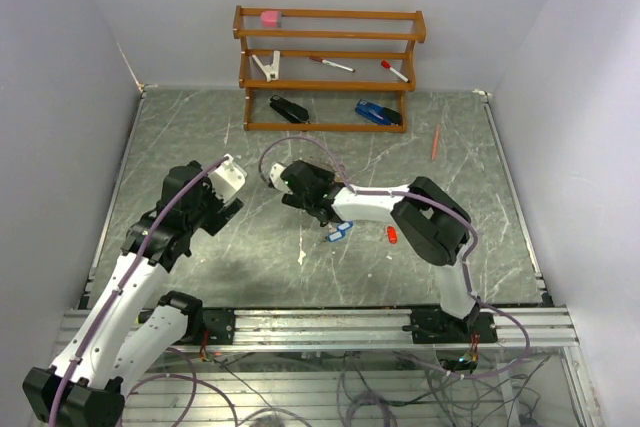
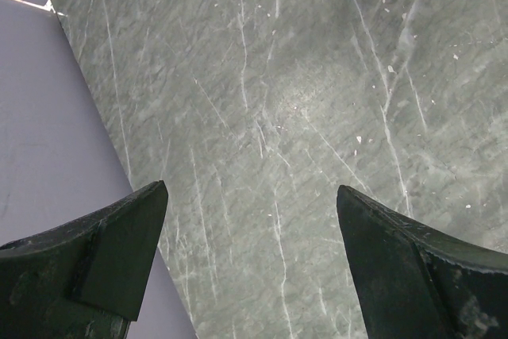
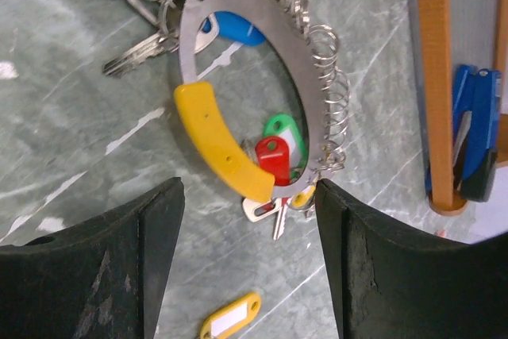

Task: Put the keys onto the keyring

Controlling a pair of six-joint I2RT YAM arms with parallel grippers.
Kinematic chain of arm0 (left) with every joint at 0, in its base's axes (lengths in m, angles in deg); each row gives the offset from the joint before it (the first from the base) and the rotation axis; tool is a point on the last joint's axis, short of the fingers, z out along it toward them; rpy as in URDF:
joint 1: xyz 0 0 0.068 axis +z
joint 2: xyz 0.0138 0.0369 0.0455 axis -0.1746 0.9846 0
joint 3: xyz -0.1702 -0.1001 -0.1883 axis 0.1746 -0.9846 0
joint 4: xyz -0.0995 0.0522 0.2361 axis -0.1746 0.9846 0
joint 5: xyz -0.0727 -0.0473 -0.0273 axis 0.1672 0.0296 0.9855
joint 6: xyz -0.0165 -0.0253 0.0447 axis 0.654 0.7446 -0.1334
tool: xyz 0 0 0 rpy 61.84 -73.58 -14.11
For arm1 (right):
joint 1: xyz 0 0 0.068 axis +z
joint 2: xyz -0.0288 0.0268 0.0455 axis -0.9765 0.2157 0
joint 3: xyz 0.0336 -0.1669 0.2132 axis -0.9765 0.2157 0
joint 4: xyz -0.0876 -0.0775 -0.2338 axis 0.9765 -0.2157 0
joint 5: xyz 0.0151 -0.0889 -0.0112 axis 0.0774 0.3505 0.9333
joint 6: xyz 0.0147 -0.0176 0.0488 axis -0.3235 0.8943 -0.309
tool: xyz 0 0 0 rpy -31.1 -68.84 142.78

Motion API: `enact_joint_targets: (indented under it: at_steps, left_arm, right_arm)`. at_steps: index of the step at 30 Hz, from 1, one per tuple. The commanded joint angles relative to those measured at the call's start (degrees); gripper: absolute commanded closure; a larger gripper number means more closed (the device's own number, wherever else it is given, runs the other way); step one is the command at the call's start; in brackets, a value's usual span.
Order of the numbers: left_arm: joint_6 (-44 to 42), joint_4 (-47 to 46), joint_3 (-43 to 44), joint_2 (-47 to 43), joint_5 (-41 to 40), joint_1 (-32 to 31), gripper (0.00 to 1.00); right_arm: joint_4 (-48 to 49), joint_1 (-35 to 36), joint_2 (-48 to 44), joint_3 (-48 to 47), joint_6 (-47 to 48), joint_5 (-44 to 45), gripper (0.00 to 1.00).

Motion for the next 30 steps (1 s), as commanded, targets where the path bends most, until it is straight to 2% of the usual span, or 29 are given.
enact_joint_targets:
  at_steps: [1, 6, 13, 24, 30]
  left_arm:
    - [0.69, 0.6, 1.47, -0.38, 1.48, 0.5, 0.01]
    - [0.6, 0.24, 1.13, 0.04, 1.5, 0.51, 0.01]
    - [0.29, -1.01, -0.07, 0.36, 1.69, 0.5, 0.01]
    - [0.42, -1.92, -0.33, 1.07, 1.2, 0.51, 0.01]
    - [0.4, -2.11, -0.57, 0.89, 0.85, 0.56, 0.01]
  right_arm:
    - [1.66, -0.59, 4.58, -0.03, 1.41, 1.55, 0.33]
    - [1.33, -2.14, 6.23, -1.08, 0.62, 1.84, 0.43]
    - [3.23, -3.74, 6.96, -1.12, 1.08, 2.74, 0.48]
    - [3.28, -4.39, 7.03, -1.51, 0.78, 2.41, 0.81]
    - [4.63, -4.43, 4.19, -0.09, 0.09, 2.4, 0.9]
